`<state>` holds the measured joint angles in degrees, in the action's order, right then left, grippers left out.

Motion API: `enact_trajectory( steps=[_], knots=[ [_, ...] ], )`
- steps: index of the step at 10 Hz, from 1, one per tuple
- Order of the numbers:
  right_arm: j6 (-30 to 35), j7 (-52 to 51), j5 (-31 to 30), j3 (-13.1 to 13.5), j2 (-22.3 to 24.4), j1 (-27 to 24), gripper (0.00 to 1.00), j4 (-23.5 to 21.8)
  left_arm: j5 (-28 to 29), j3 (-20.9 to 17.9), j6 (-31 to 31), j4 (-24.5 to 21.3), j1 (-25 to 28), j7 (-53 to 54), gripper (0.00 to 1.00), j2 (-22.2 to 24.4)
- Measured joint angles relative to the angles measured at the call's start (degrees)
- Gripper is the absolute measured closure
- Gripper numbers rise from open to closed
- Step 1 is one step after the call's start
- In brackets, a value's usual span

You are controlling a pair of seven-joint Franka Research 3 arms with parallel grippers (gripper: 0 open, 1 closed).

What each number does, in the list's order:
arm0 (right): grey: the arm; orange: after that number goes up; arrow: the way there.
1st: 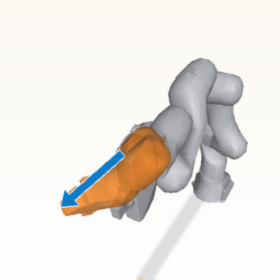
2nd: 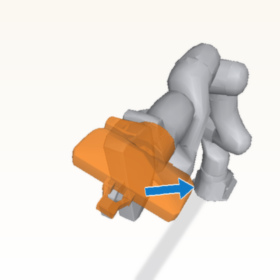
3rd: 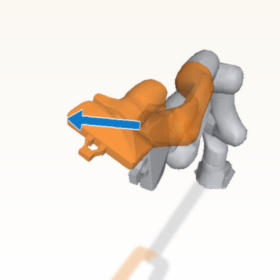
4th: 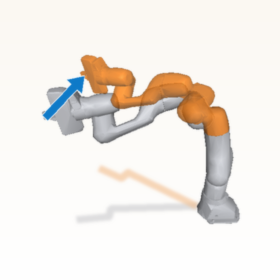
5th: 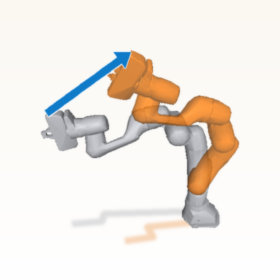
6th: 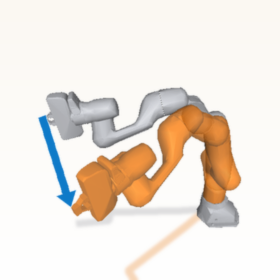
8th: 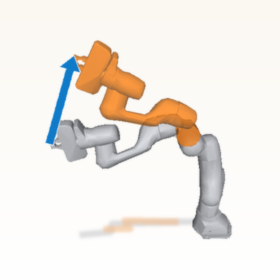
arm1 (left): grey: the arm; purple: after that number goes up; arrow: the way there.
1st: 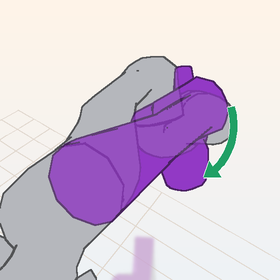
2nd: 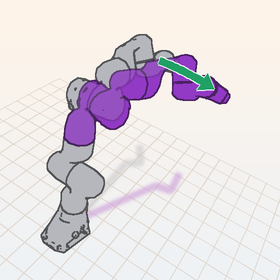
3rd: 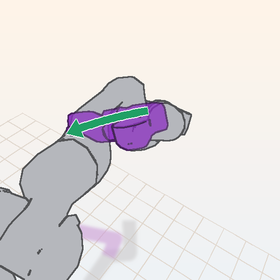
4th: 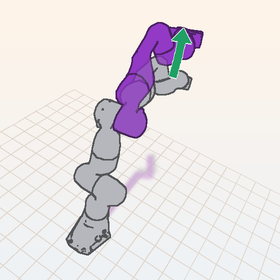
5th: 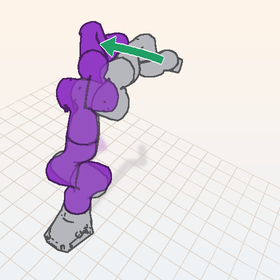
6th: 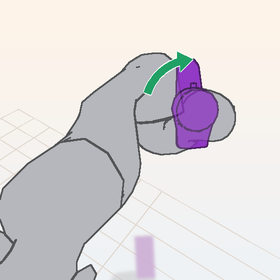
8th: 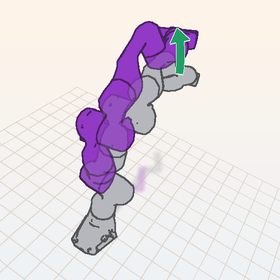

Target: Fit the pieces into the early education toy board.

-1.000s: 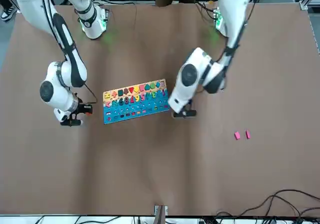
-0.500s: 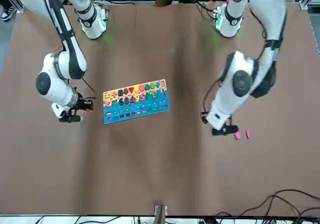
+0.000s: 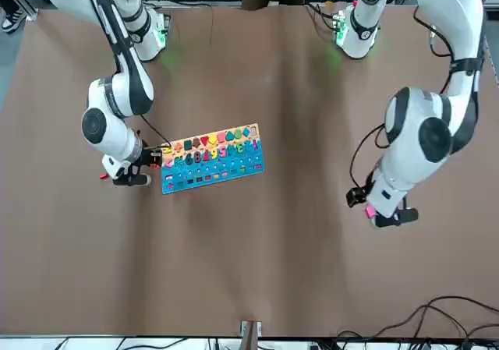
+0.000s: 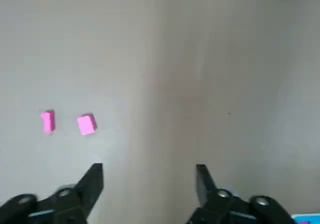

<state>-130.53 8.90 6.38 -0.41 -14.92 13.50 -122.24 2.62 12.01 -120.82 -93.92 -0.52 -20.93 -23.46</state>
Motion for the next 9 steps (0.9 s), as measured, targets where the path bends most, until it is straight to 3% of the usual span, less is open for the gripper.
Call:
enact_trajectory(
  steps=[6,9],
  knots=[
    [-5.47,0.05,0.01,-0.02,-0.77,3.8,0.57,-1.55,0.14,-0.19,-4.42,-2.95,6.91,11.55,0.14,-1.07],
    [-10.96,0.05,0.01,-0.15,-1.8,4.49,0.57,-4.65,0.51,-6.29,-7.29,-3.82,3.82,15.31,0.12,-2.05]
  ],
)
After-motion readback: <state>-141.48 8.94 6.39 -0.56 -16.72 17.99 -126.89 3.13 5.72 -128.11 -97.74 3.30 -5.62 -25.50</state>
